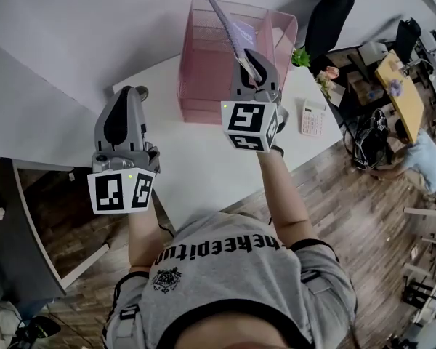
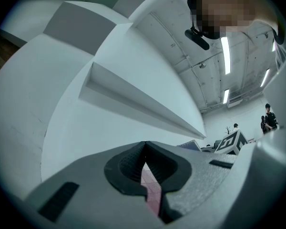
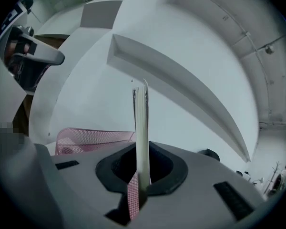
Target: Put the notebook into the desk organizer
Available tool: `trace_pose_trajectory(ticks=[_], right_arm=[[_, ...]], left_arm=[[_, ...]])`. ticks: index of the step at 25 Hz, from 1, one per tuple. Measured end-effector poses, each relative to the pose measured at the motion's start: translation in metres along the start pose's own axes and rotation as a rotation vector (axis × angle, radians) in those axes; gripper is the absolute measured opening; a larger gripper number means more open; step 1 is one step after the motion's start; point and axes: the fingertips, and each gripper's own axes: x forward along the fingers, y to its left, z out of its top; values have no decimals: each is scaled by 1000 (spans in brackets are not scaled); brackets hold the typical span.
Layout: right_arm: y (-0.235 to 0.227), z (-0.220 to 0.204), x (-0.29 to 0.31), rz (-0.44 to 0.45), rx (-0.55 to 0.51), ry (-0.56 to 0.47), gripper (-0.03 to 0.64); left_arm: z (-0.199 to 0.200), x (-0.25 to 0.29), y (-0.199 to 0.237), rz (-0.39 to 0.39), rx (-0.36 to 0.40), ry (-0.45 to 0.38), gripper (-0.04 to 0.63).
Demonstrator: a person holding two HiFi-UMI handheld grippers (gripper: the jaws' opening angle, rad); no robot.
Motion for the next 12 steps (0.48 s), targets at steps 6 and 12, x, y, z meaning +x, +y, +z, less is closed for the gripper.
trace_pose_trajectory(ticks=[6, 12], right_arm=[[30, -10, 9, 114, -146, 78, 32], [45, -24, 15, 158, -280, 151, 32]], left_arm=[[1, -1, 2, -2, -2, -3, 3], [1, -4, 2, -5, -6, -3, 3]])
